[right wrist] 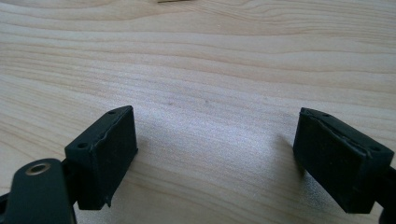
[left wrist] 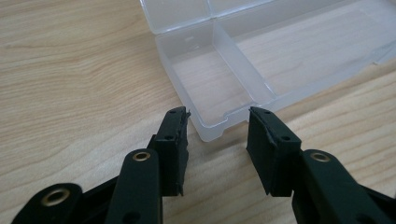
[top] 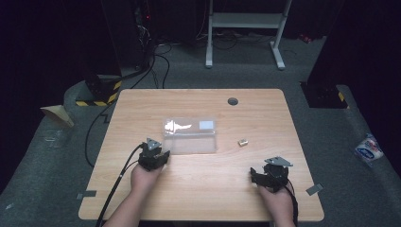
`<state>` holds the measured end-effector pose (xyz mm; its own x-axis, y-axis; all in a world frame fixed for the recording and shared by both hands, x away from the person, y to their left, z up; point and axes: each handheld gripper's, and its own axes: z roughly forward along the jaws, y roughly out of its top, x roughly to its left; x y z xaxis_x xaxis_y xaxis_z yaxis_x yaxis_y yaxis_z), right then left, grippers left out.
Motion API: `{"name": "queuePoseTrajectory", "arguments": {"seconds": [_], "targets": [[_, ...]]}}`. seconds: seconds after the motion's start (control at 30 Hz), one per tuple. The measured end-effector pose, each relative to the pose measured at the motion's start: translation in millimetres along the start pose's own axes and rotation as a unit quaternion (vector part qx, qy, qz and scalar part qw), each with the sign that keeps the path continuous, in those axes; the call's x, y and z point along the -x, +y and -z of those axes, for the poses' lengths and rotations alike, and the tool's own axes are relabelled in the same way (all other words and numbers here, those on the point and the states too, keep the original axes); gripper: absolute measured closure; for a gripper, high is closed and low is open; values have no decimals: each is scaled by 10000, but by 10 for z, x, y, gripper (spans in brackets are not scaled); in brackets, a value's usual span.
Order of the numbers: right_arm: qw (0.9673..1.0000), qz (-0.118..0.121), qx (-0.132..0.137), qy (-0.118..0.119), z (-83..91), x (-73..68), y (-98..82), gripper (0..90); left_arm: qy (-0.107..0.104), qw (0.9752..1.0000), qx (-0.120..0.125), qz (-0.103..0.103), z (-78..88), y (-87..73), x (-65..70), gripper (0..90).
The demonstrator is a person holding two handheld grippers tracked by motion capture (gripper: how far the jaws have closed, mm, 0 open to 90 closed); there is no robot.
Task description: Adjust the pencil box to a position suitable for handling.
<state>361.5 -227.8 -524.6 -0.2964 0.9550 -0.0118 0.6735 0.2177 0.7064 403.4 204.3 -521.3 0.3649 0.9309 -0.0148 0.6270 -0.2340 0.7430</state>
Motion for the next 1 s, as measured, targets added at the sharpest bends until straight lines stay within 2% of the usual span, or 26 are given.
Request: {"name": "queuePoseTrajectory", "arguments": {"seconds": [0.23, 0.5, 0.83, 1.0], "targets": [[10000, 8, 2, 0, 0, 1, 0, 131, 51, 10000, -24, 19, -62, 46, -35, 579], [10000, 5, 2, 0, 0, 1, 0, 132, -10, 9998, -9, -176, -87, 68, 1, 570], [10000, 8, 6, -6, 0, 0, -1, 133, -3, 9999, -12, -131, -116, 79, 7, 569], [10000, 8, 4, -3, 0, 0, -1, 133, 71, 9997, -18, -236, -57, 46, 6, 496]]}}
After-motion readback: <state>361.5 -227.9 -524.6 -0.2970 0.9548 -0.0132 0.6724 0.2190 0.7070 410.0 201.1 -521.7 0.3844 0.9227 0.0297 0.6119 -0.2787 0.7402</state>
